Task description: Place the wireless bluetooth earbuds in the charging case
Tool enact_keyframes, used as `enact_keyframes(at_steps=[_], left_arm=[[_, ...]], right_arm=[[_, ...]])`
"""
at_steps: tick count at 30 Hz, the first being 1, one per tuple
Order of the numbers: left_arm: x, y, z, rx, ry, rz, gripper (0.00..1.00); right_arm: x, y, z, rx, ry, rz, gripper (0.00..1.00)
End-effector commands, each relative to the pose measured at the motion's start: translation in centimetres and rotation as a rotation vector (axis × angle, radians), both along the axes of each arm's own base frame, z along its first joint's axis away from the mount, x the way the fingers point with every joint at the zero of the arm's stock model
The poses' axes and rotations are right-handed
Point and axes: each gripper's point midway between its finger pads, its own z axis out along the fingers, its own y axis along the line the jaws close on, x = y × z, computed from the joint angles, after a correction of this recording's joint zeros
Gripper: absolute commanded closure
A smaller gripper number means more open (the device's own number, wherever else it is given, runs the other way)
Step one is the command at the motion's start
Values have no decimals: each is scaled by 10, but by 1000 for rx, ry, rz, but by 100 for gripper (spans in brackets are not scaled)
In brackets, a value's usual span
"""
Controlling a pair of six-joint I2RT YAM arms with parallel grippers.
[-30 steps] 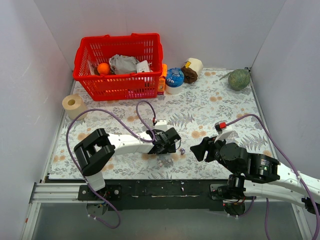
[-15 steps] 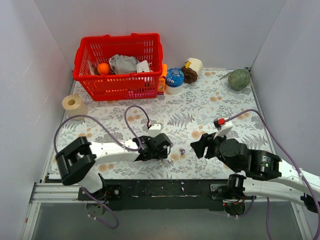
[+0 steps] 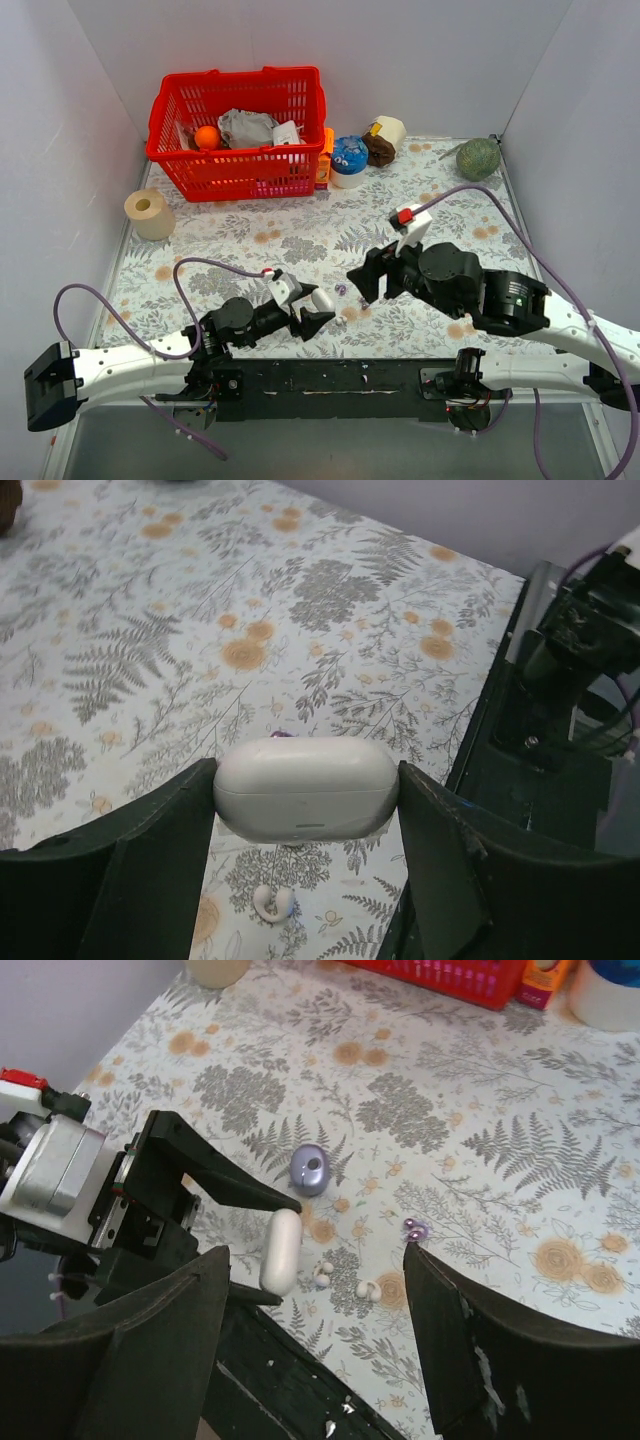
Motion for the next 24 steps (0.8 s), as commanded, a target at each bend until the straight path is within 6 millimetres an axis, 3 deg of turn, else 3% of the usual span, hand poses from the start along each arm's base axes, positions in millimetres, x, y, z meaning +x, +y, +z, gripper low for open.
enact_keyframes(at_steps=[1, 8, 13, 19, 24], left_arm=[[-21, -16, 51, 10, -433, -216, 100], [-19, -19, 68, 43, -550, -223, 100], [-16, -21, 68, 48, -553, -210, 100], [-14, -18, 74, 35, -561, -193, 100], [-13, -14, 74, 37, -558, -181, 100]], right_arm=[[-16, 28, 1, -41, 54, 149, 21], [-12, 50, -20, -135, 108, 189, 21], [-7, 60, -35, -199, 122, 191, 21], [2, 59, -60, -270, 154, 156, 22], [8, 51, -68, -262, 175, 124, 25]])
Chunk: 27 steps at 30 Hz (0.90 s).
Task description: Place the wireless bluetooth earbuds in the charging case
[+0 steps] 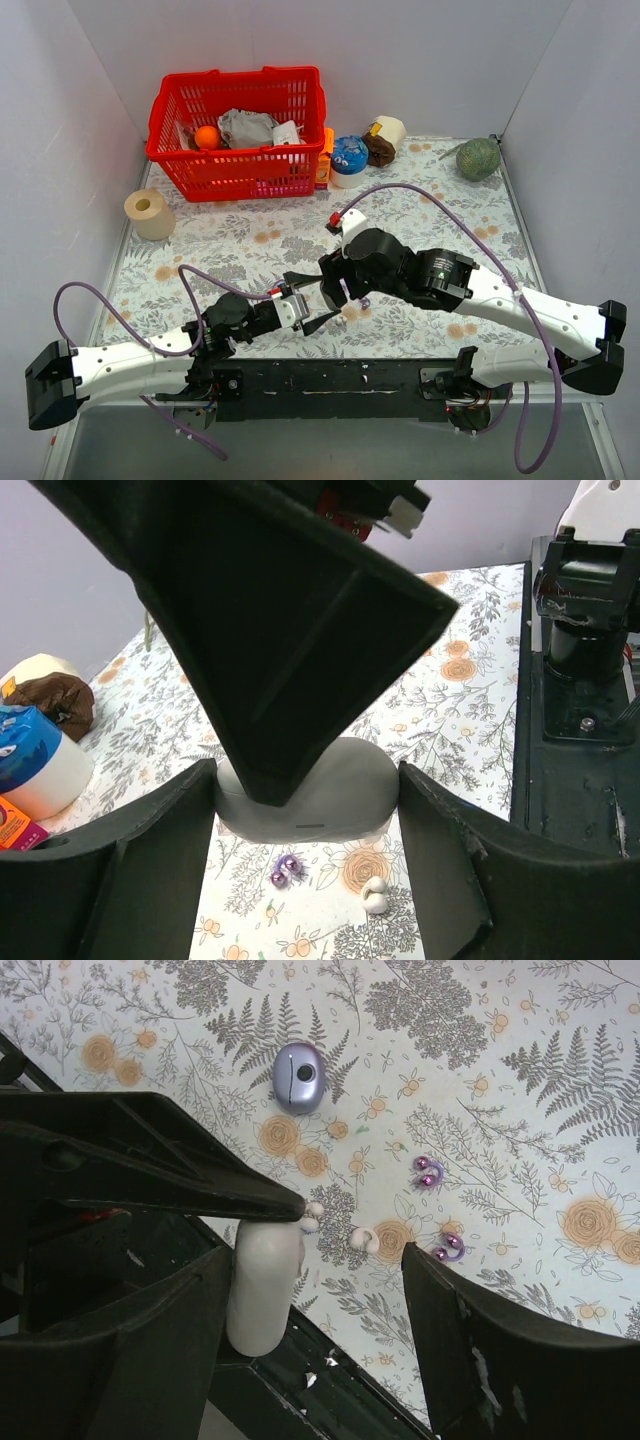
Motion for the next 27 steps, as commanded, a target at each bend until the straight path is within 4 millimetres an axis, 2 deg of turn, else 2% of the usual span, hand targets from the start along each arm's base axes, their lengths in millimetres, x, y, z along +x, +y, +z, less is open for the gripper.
enact_keyframes(at_steps=[1, 15, 21, 23, 24, 27], left_arm=[[1, 4, 26, -63, -42, 14, 100], [5, 7, 28, -62, -36, 43, 100], [7, 10, 27, -67, -26, 60, 100], [7, 10, 26, -68, -19, 59, 100], [7, 10, 26, -67, -17, 60, 100], [7, 10, 24, -63, -14, 59, 100]], right_arm=[[7, -8, 7, 38, -8, -32, 25], [10, -29, 8, 56, -17, -92, 26], [12, -33, 31, 164, -56, -121, 35], [9, -29, 36, 210, -61, -97, 37], [6, -23, 48, 265, -73, -65, 37], [0, -15, 50, 284, -65, -12, 39]])
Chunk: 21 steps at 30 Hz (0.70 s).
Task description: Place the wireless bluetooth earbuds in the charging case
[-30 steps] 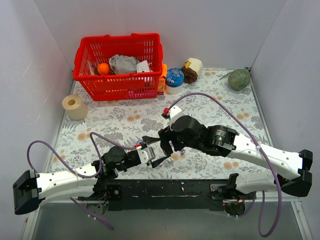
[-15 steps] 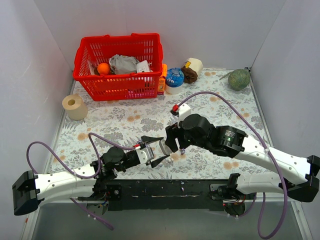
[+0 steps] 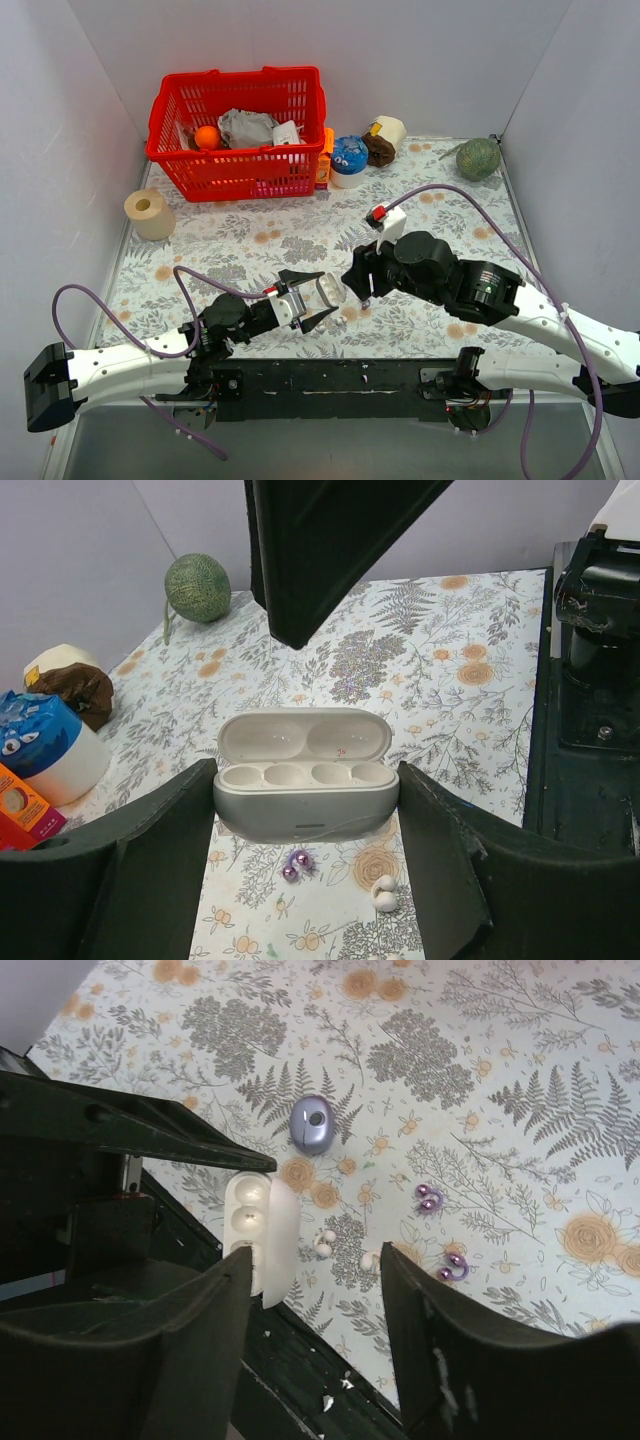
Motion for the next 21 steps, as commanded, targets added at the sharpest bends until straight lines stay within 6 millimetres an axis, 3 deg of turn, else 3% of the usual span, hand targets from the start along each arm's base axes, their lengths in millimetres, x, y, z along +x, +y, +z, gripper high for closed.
enact_keyframes(at_steps=[1, 4, 15, 21], left_arm=[[2, 2, 18, -47, -15, 16, 100], [2, 1, 18, -47, -15, 16, 100], [2, 1, 21, -60, -20, 13, 100], [1, 4, 20, -62, -19, 14, 100]], right_arm=[[-5, 20, 19, 99, -23, 74, 43], [-8, 28, 11, 89, 0, 109, 51], [-4, 34, -17, 18, 36, 99, 58], [-2, 36, -20, 22, 40, 99, 67]])
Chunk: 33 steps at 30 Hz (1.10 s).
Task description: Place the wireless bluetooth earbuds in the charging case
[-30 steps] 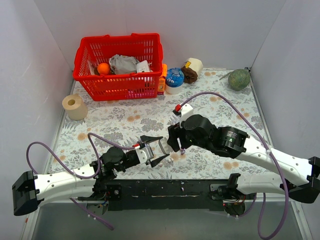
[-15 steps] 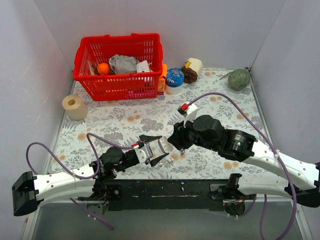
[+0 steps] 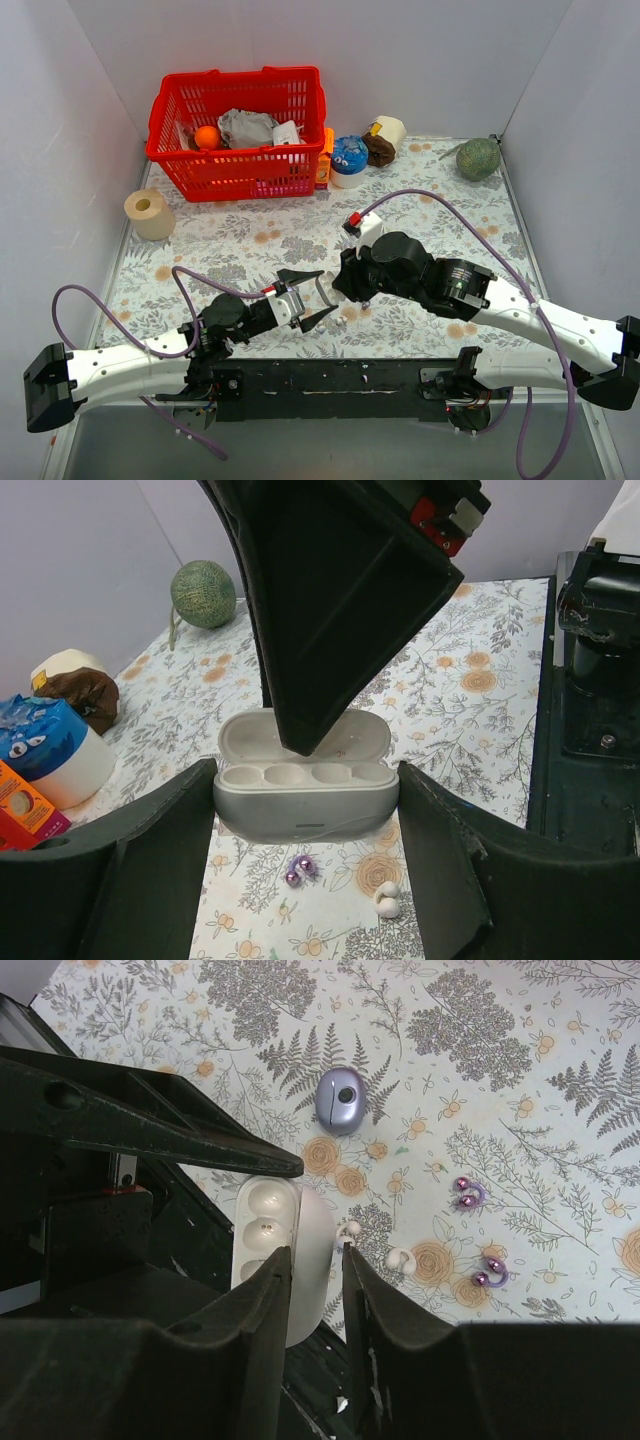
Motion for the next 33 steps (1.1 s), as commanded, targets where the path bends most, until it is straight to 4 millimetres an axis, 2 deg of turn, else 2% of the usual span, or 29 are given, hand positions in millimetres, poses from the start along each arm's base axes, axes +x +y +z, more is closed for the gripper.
enact_keyframes(at_steps=[1, 5, 8, 10, 12, 13, 14, 16, 17, 18, 19, 25, 29, 30, 32, 33], left_arm=[[0, 4, 16, -47, -17, 11, 100], [0, 6, 16, -50, -17, 11, 100], [-1, 6, 16, -51, -14, 10, 100], [-1, 5, 14, -49, -7, 8, 100], [5, 5, 13, -54, 27, 43, 99], [10, 7, 12, -53, 46, 73, 92], [14, 7, 10, -55, 69, 94, 76], [24, 7, 6, -52, 142, 155, 56], [25, 7, 4, -43, 154, 164, 42], [27, 6, -1, -25, 168, 173, 5], [30, 7, -1, -32, 185, 193, 2], [37, 13, 12, -110, 223, 246, 2], [7, 5, 36, -168, 240, 60, 2], [-10, -1, 38, -158, 259, -42, 2], [-21, -4, 41, -146, 305, -115, 2], [-36, -8, 41, -112, 339, -200, 2]], right_arm=[[5, 7, 7, 33, -20, 6, 68], [5, 8, 8, 30, -28, 13, 74], [7, 8, 11, 23, -38, 15, 86], [8, 6, 14, 15, -48, 10, 99], [10, 3, 18, -3, -66, 11, 99], [10, 1, 19, -13, -71, 11, 99], [11, -2, 19, -36, -84, 15, 99], [13, -5, 29, -34, -109, 15, 99], [14, -7, 33, -41, -129, 17, 99], [14, -11, 35, -51, -139, 17, 99], [15, -12, 43, -51, -160, 26, 99], [10, -19, 66, -84, -260, 130, 99], [4, -24, 72, -150, -326, 236, 99], [1, -23, 72, -153, -330, 250, 99], [-3, -27, 74, -182, -386, 318, 99], [-8, -26, 75, -181, -399, 344, 99]])
